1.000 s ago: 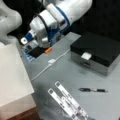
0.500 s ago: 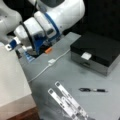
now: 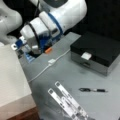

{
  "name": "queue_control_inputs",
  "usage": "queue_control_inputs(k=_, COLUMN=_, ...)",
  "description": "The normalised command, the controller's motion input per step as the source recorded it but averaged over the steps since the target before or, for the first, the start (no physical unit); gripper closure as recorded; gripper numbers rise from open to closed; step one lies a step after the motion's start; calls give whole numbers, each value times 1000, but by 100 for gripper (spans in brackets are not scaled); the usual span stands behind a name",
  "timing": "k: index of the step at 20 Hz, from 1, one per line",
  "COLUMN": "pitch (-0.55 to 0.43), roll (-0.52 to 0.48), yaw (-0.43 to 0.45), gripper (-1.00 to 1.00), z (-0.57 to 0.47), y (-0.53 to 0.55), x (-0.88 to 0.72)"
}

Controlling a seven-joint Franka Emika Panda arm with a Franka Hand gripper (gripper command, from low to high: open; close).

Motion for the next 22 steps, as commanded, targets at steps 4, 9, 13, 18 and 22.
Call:
queue_control_inputs(k=4, pitch=-37, roll=25, yaw=53, gripper=-100, z=-95, y=-68, x=-273)
queue_control_inputs(k=9, pitch=-64, roll=45, yaw=90, gripper=-100, z=-207, y=-137, x=-374)
queue_control_inputs(k=13, pitch=-98, roll=64, yaw=133, gripper=-100, z=-241, y=-141, x=-409)
queue_control_inputs(k=18, pitch=-137, roll=90, yaw=158, gripper=-100, z=-87, y=-85, x=-349)
queue_control_inputs(k=22, pitch=-150, roll=88, yaw=139, gripper=-100, z=80, y=15, x=-233)
